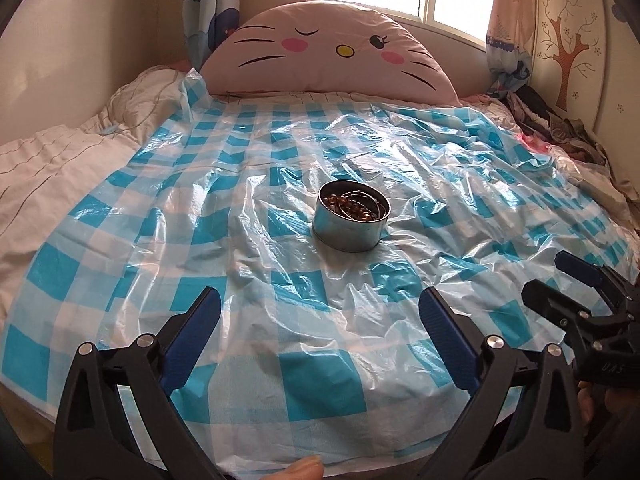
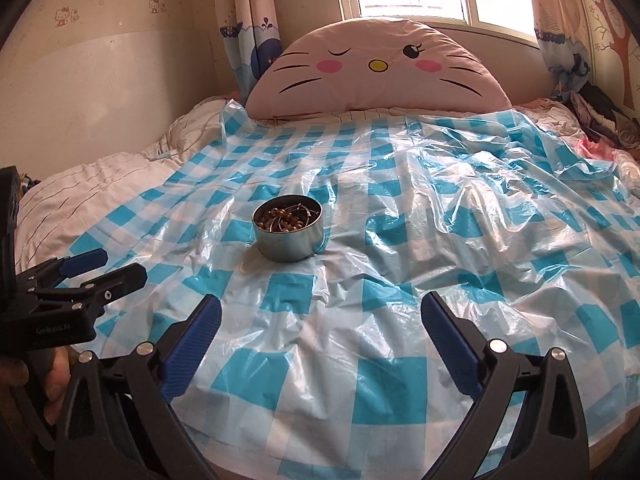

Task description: Organize jewelry

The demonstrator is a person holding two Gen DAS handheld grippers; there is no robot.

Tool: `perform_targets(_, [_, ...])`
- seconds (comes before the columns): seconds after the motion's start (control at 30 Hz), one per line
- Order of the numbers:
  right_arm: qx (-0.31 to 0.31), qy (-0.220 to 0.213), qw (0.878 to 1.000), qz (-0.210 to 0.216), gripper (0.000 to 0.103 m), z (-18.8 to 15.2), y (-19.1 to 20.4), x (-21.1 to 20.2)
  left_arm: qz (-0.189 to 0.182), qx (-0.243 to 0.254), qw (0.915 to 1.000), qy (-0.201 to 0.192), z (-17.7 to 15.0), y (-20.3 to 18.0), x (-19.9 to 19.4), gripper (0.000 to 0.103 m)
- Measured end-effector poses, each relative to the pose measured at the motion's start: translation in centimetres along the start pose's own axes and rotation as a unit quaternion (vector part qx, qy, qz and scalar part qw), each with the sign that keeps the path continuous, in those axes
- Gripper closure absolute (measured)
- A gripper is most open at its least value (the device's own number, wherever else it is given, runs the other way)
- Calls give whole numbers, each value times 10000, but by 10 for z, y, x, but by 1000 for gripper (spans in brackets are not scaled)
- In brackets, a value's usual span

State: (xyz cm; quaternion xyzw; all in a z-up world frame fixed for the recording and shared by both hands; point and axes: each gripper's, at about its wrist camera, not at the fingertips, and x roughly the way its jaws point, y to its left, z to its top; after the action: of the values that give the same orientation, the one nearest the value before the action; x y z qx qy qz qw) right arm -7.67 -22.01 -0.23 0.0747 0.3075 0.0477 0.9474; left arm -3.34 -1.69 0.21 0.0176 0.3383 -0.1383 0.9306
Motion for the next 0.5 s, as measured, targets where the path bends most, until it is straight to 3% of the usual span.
perform_targets(0.17, [176,-10,9998,86,7,-7,7,-7,-125,18,9999,-23,-3,-12,0,8])
perform_targets(0.33, [-87,1,10000,-24,7,-8,26,5,255,176,9995,32,-2,-18,6,8])
perform_targets(0.5, [-211,-22,9997,-115,7,-8,25,8,159,-21,9999,-31,0,-9,9,8])
